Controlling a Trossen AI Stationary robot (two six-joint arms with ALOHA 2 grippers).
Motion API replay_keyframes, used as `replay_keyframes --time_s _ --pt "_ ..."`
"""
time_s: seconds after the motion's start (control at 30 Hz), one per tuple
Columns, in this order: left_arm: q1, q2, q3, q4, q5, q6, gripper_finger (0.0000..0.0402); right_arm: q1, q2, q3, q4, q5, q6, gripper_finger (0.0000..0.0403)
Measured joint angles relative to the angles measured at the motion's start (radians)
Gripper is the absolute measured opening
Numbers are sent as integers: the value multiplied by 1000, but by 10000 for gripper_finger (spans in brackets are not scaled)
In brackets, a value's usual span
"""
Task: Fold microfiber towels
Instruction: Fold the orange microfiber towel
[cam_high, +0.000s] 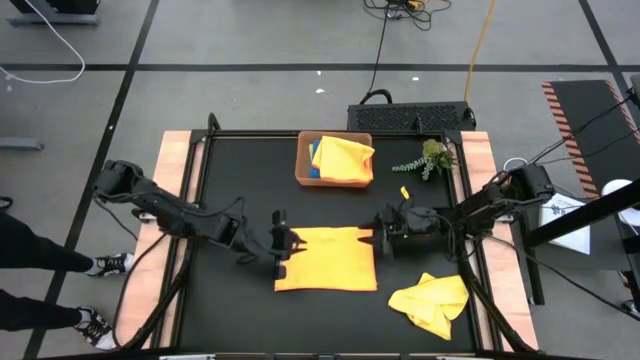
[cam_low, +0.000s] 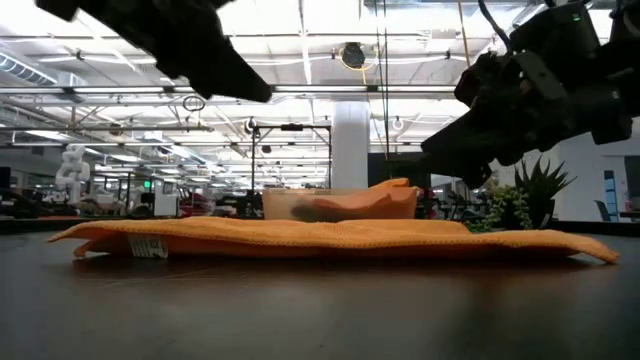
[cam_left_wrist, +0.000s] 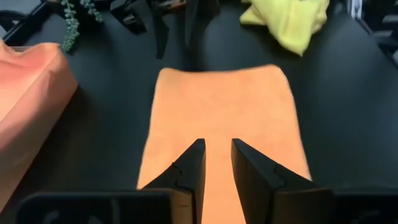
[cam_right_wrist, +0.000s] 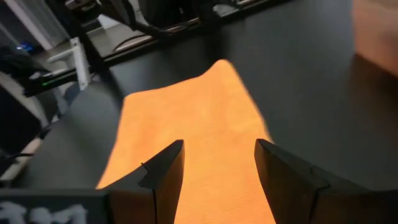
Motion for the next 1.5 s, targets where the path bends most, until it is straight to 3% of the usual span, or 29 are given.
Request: replay_keyframes --time_s 0.33,0.57,0.93,1.13,1.5 --pt "129 0 -97 296 158 13 81 -43 0 0 26 -3 -26 190" --pt "123 37 -111 370 155 -39 81 -42 0 0 25 -6 -28 190" --pt "114 278 -111 646 141 -95 81 -41 0 0 3 3 -38 190" --pt "114 340 -111 740 140 -98 86 -41 0 0 3 4 -39 190" --pt "113 340 -106 745 107 -145 175 -41 0 0 3 5 -80 190"
